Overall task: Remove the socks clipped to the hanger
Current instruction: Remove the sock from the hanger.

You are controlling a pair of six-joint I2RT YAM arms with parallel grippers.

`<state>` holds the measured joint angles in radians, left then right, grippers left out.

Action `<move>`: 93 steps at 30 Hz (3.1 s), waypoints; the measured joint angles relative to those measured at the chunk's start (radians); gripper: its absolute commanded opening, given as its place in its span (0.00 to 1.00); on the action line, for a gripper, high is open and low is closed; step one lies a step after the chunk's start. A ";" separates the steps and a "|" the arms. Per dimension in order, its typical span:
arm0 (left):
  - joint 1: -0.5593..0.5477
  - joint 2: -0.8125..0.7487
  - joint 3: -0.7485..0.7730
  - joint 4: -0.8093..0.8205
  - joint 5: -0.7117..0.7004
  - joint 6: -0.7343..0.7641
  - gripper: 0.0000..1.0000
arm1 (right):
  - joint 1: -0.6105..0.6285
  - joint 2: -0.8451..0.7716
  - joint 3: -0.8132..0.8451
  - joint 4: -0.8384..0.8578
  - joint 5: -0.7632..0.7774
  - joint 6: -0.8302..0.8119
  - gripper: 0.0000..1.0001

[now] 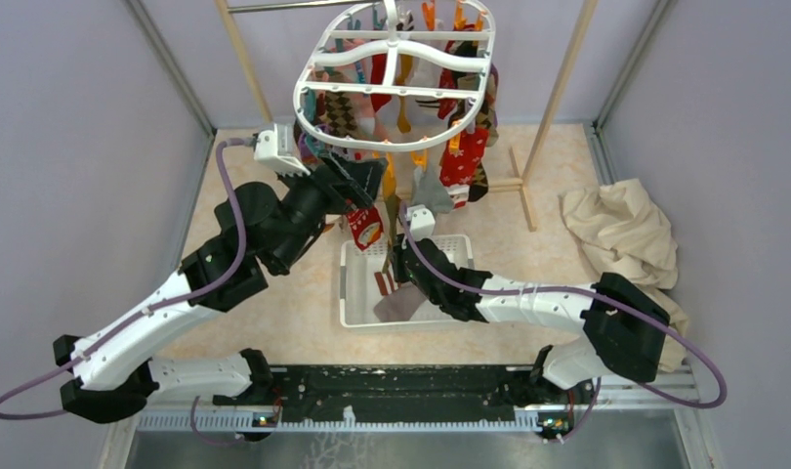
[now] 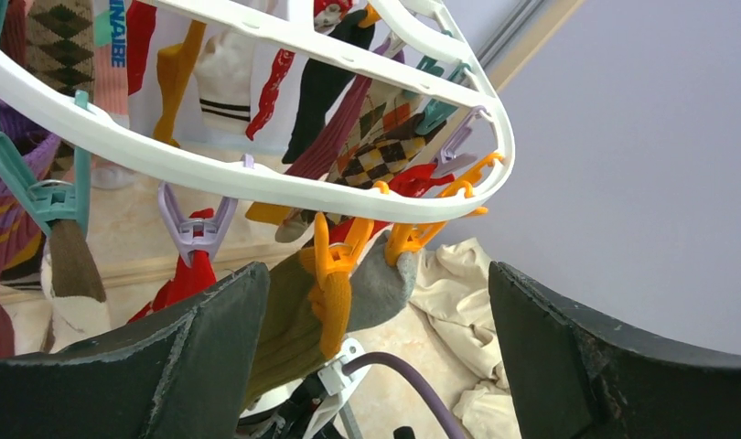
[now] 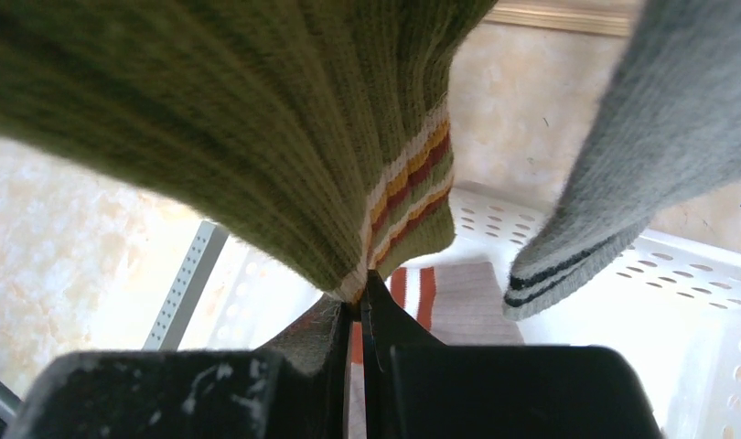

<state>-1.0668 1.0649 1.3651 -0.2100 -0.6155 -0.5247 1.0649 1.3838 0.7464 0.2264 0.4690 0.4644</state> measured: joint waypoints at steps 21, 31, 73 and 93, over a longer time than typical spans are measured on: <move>0.001 0.042 0.018 -0.038 -0.015 -0.013 0.79 | 0.000 0.001 0.000 -0.010 0.000 0.000 0.00; 0.001 0.068 -0.002 -0.010 -0.066 0.052 0.64 | 0.000 0.001 0.000 -0.010 0.000 0.000 0.00; 0.076 0.227 0.107 -0.020 -0.037 0.102 0.52 | 0.000 0.002 -0.033 -0.004 0.000 -0.001 0.00; 0.077 0.243 0.178 -0.172 -0.032 0.023 0.67 | 0.015 0.007 -0.020 -0.039 0.050 -0.018 0.00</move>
<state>-0.9901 1.3075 1.5429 -0.3817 -0.6479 -0.5014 1.0801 1.3911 0.7261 0.1875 0.5190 0.4461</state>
